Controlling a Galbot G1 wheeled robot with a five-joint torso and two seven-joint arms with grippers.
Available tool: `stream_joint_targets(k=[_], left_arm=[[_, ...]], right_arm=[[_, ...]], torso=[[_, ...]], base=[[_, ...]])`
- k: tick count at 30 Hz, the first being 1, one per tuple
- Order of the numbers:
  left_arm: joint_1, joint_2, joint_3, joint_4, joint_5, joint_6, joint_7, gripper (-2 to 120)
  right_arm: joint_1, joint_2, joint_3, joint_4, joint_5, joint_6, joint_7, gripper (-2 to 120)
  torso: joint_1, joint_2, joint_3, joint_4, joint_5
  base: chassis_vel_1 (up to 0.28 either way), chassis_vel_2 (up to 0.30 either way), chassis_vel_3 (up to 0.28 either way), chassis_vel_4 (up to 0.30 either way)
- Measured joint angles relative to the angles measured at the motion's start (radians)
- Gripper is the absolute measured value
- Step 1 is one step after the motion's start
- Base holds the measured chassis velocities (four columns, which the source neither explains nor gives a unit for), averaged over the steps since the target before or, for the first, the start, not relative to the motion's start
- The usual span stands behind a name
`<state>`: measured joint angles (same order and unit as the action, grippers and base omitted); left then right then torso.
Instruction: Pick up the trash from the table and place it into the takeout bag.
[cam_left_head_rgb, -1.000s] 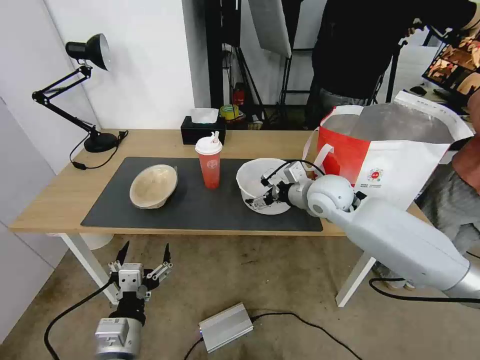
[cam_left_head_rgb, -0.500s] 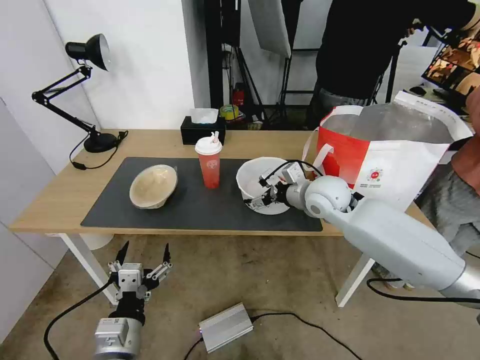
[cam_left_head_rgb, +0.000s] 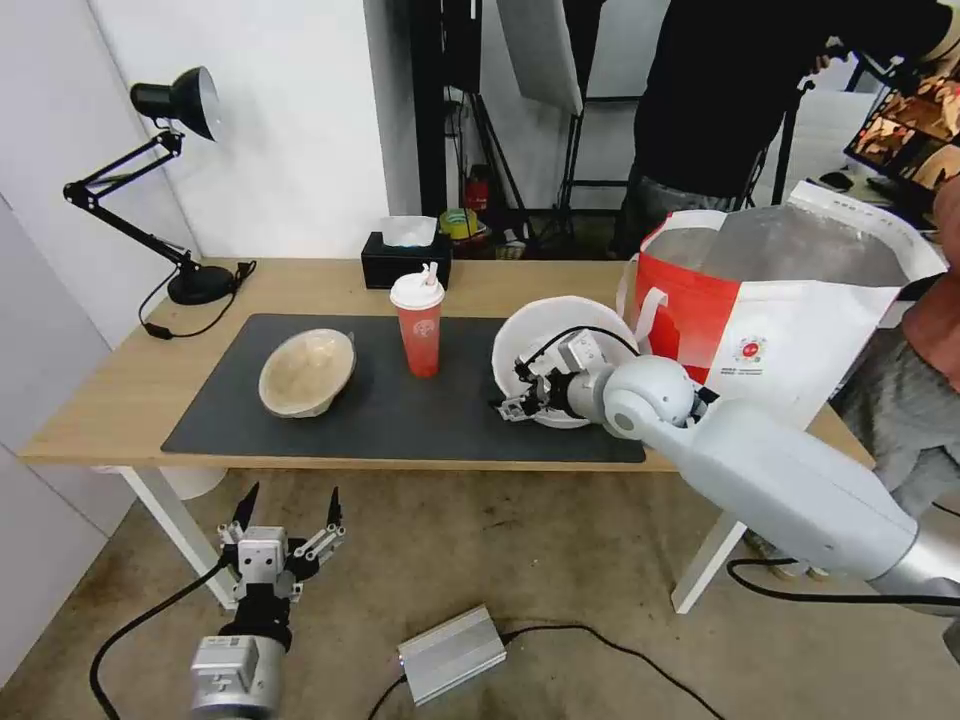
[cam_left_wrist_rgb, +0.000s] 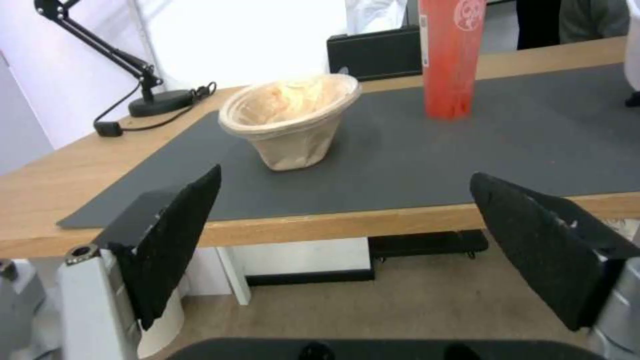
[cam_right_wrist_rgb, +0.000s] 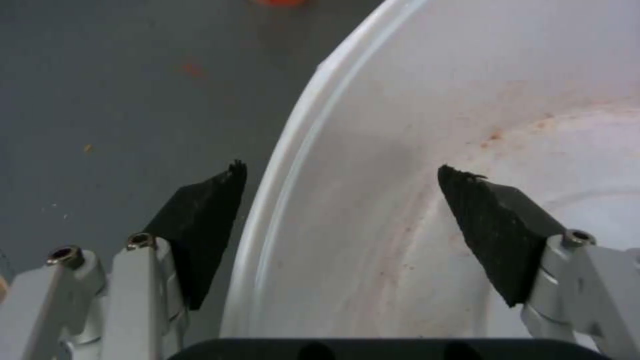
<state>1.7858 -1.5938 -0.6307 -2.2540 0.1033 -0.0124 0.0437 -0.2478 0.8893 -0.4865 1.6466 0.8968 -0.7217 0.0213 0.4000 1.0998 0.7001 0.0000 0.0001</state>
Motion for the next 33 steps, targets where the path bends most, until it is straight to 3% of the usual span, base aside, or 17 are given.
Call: stream_joint_targets(k=[8,20,21,30,33], left_arm=[[-0.003,0.000,0.000,0.003,0.000,0.000,0.000,100],[-0.005,0.000,-0.002,0.006,-0.002,-0.003,-0.001,100],[-0.005,0.000,-0.002,0.006,-0.002,-0.003,-0.001,100],[-0.003,0.000,-0.001,0.001,-0.002,-0.004,-0.002,100],[-0.002,0.000,0.001,-0.001,-0.002,-0.004,-0.002,100]], right_arm=[[-0.001,0.019,-0.006,-0.011,0.001,0.000,0.011,70],[0.001,0.025,-0.009,-0.012,0.007,0.000,0.015,40],[0.002,0.023,-0.009,-0.009,0.009,0.000,0.016,32],[0.006,0.010,-0.009,0.007,0.020,0.000,0.022,0],[0.006,0.005,-0.009,0.016,0.030,0.000,0.029,0]], torso=[[0.000,0.000,0.000,0.0000,-0.0001],[0.000,0.000,0.000,0.0000,-0.0001],[0.000,0.000,0.000,0.0000,-0.0001],[0.000,0.000,0.000,0.0000,-0.0001],[0.000,0.000,0.000,0.0001,-0.0001]], base=[[0.000,0.000,0.000,0.000],[0.000,0.000,0.000,0.000],[0.000,0.000,0.000,0.000],[0.000,0.000,0.000,0.000],[0.000,0.000,0.000,0.000]])
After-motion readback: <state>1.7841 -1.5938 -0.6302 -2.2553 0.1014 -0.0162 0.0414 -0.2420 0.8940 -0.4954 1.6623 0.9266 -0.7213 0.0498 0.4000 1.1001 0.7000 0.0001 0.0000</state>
